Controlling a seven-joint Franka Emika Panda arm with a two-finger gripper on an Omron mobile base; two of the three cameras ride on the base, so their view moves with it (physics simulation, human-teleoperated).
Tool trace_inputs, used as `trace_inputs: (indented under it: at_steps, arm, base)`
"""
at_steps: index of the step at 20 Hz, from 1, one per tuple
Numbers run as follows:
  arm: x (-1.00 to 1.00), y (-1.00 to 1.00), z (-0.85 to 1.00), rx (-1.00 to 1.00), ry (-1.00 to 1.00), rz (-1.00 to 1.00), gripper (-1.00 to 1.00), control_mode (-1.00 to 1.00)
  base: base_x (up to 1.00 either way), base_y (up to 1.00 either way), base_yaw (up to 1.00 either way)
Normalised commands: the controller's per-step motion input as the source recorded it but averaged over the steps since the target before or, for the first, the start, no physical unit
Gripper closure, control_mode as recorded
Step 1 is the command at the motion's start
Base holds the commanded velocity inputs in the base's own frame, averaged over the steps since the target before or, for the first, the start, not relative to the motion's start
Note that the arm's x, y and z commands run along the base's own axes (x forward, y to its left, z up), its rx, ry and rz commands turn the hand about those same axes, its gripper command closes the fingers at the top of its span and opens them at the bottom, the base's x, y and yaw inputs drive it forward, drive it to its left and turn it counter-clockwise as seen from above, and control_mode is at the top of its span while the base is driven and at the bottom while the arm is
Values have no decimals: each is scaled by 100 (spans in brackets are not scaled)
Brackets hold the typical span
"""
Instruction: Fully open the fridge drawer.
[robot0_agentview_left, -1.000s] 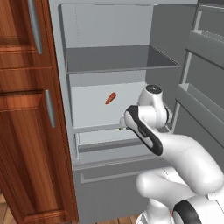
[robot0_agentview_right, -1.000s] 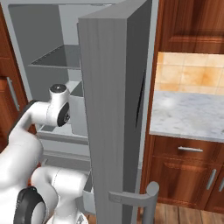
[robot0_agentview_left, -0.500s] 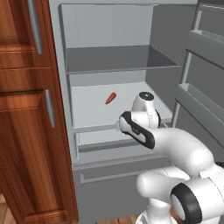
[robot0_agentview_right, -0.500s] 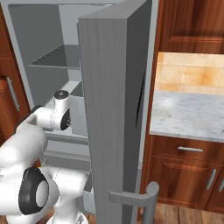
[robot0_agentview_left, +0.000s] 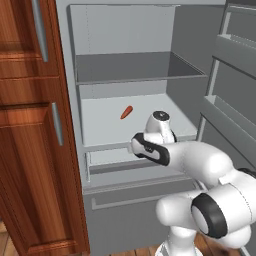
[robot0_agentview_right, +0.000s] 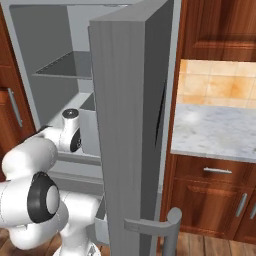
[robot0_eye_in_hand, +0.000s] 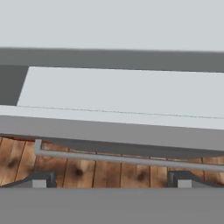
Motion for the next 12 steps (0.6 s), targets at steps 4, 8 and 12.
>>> trace_inputs:
  at_steps: [4, 8, 12]
  arm:
    - [16, 3, -24, 0, 0, 0, -100, -100]
    - [17, 5, -23, 0, 0, 0, -100, -100]
    - [21, 9, -15, 0, 0, 0, -100, -100]
  base:
    - [0, 0, 0]
    - [0, 0, 0]
    - [0, 0, 0]
